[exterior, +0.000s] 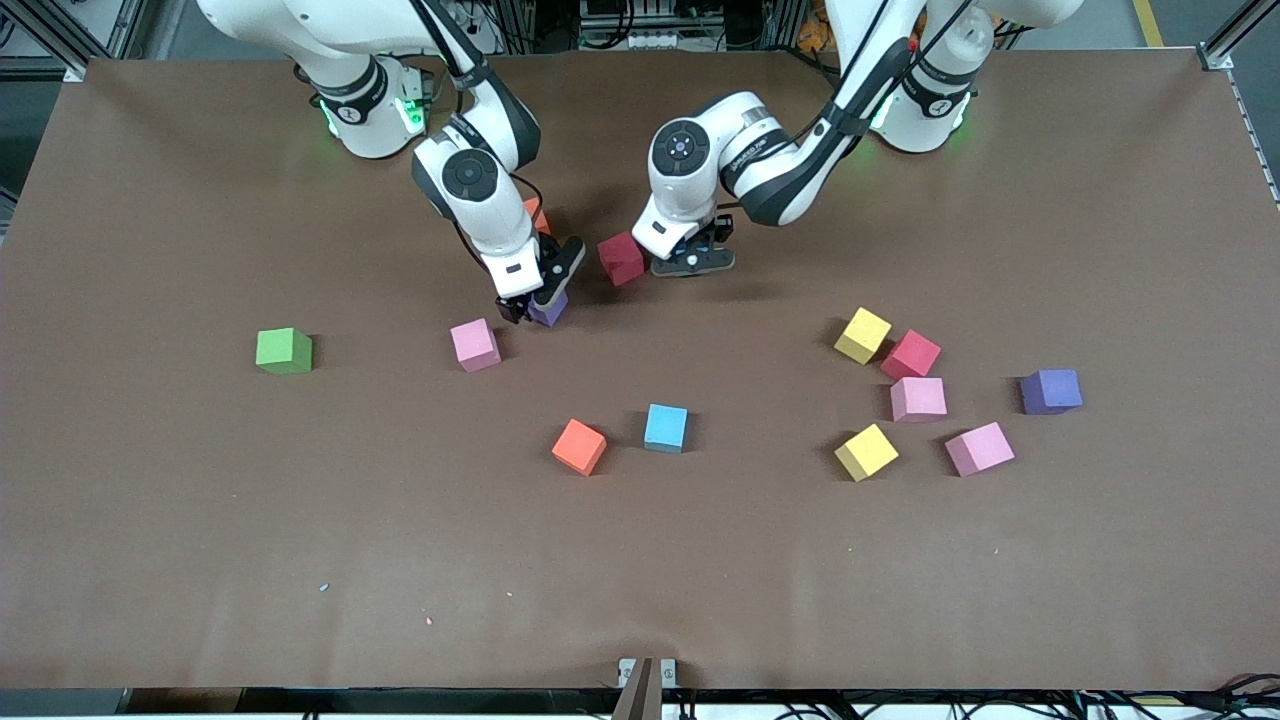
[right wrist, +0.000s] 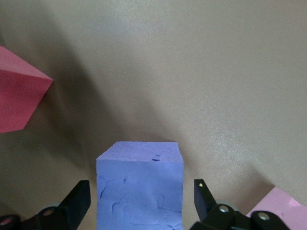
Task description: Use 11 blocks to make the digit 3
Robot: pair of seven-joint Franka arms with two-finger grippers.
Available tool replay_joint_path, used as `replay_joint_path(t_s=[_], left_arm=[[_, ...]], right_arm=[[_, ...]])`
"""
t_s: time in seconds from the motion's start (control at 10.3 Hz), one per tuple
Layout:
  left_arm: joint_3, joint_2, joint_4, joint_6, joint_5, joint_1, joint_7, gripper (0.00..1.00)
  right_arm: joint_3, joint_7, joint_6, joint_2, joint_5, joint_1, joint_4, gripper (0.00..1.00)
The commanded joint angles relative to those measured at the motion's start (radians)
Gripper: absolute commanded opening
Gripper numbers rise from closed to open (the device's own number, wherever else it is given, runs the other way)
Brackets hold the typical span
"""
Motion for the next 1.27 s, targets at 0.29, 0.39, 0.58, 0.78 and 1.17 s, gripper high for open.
replay_joint_path(t_s=[0.29,0.39,0.58,0.78,1.17], left_arm=[[0.005,0.013,0.008,-0.015,0.053,-0.015,0.128,0.12],[0.003,0.018,0.017,-0.015,0.069,-0.014,0.111,0.12],[0.003,0.056,0.045,-0.012,0.069,-0.015,0.105,0.12],[0.003,0.075,0.057,-0.009,0.069,-0.015,0.105,0.12],[0.003,0.075,0.057,-0.009,0.063,-0.012,0.041,0.14]], right_arm=[[0.004,-0.016,0.013,0.003,0.009,-0.003,0.0,0.35],[0.004,-0.016,0.013,0.003,0.009,-0.004,-0.001,0.26],[0.004,-0.022,0.013,0.003,0.009,-0.004,0.0,0.17],[0.004,-0.023,0.011,0.001,0.009,-0.008,-0.001,0.08],[0.004,-0.036,0.002,-0.005,0.009,-0.012,0.0,0.0]])
